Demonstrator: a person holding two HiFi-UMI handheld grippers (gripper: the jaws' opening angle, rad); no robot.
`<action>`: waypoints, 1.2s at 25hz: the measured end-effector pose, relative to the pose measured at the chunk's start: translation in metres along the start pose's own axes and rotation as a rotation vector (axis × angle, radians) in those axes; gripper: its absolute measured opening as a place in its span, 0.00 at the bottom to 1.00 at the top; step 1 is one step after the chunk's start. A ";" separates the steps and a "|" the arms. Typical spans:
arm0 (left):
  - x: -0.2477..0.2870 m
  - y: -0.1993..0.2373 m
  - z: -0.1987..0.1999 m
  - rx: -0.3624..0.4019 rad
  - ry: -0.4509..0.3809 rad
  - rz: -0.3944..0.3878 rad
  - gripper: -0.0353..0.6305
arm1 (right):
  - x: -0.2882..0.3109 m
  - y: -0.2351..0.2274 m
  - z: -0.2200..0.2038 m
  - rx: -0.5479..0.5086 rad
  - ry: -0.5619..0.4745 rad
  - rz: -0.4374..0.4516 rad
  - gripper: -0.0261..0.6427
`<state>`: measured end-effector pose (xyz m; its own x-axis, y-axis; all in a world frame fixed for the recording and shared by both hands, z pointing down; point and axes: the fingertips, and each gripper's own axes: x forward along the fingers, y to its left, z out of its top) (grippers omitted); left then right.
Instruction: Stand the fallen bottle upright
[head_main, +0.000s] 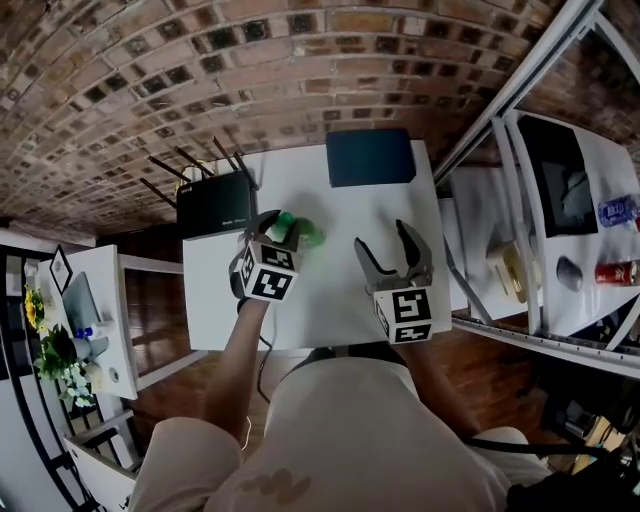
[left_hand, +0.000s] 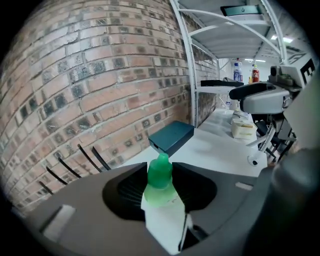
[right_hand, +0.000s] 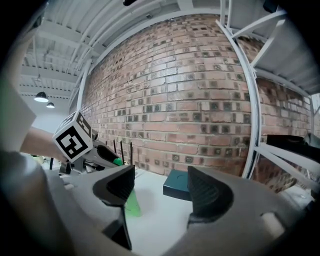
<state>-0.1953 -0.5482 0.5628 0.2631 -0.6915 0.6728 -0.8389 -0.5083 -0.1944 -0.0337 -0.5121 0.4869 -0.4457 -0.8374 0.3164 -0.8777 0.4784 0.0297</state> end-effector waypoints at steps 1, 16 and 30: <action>-0.001 -0.008 0.001 0.015 -0.004 -0.007 0.32 | -0.002 0.002 0.000 0.001 -0.003 -0.001 0.51; -0.026 -0.051 0.007 -0.042 -0.175 -0.056 0.43 | -0.083 0.024 0.002 0.012 -0.056 -0.121 0.51; -0.256 -0.130 0.013 -0.389 -0.652 0.263 0.52 | -0.214 0.035 0.020 0.037 -0.276 0.058 0.51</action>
<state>-0.1477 -0.3119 0.4070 0.1586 -0.9853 0.0639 -0.9864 -0.1553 0.0548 0.0269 -0.3217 0.4014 -0.5218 -0.8518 0.0467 -0.8530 0.5216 -0.0167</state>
